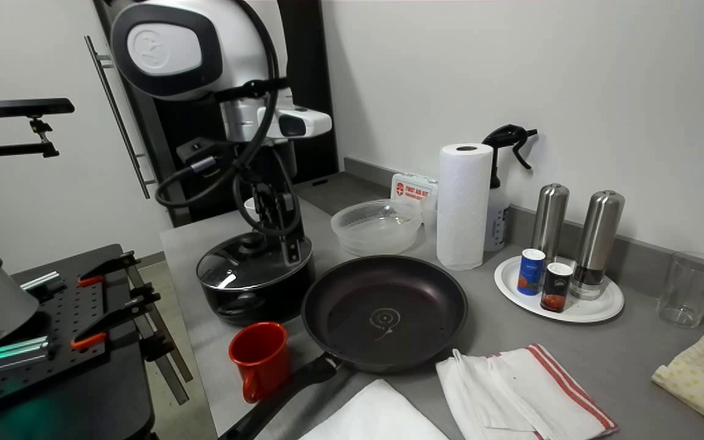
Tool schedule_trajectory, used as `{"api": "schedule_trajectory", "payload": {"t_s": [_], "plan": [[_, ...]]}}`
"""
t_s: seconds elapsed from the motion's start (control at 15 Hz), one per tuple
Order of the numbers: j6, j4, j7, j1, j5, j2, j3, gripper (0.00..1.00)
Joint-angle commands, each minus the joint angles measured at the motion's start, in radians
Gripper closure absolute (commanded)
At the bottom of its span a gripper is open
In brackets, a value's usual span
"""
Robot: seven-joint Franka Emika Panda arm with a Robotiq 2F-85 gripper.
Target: Move the cup to the right
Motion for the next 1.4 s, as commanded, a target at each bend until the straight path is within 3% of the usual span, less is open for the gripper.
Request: {"api": "schedule_trajectory", "payload": {"t_s": [0.0,0.27,0.6,0.8,1.33], "plan": [[0.021,0.049,-0.114,-0.044,0.092,0.083,0.036,0.00],[0.021,0.058,-0.173,-0.087,0.161,0.126,0.076,0.00],[-0.025,0.066,-0.203,-0.137,0.344,0.153,0.161,0.00],[-0.056,0.078,-0.179,-0.146,0.437,0.169,0.185,0.00],[-0.117,0.111,-0.016,-0.142,0.600,0.226,0.174,0.00]]}}
